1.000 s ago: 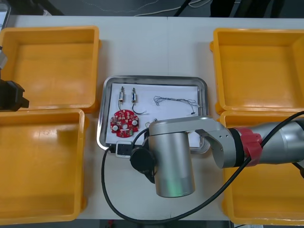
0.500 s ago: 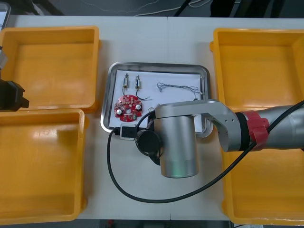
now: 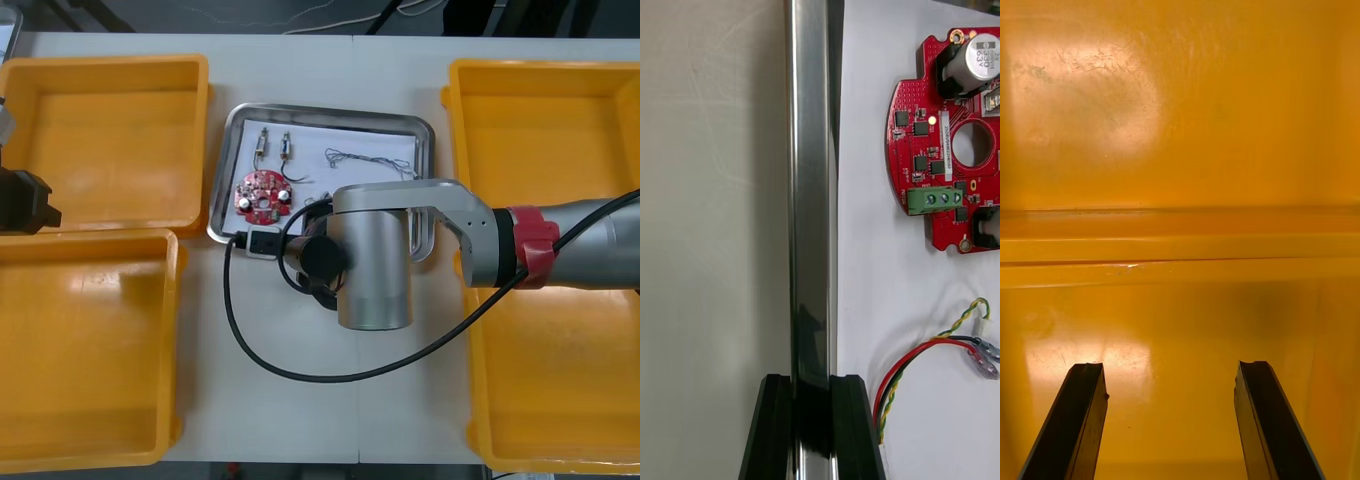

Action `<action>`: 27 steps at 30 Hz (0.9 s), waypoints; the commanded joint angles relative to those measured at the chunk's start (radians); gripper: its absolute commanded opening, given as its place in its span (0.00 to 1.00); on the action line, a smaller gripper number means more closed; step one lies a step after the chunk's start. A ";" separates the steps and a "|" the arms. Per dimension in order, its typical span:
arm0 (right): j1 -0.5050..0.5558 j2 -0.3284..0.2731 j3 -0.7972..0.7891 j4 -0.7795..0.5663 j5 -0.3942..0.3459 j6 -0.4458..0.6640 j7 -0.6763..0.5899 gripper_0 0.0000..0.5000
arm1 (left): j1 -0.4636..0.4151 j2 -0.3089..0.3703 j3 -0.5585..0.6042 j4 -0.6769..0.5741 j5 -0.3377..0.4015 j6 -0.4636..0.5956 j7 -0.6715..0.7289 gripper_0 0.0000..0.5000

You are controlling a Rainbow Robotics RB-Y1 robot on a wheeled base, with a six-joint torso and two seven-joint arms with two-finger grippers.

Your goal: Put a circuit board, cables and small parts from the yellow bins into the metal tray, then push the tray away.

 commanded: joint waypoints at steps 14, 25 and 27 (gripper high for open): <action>-0.085 -0.054 0.014 0.074 0.006 -0.157 0.092 0.00 | 0.018 0.044 0.030 -0.027 0.007 0.002 0.026 1.00; -0.115 -0.063 0.032 0.113 0.006 -0.200 0.112 0.00 | 0.018 0.044 0.030 -0.027 0.007 0.002 0.026 1.00; -0.125 -0.065 0.041 0.133 0.006 -0.225 0.112 0.00 | 0.018 0.044 0.030 -0.027 0.007 0.002 0.026 1.00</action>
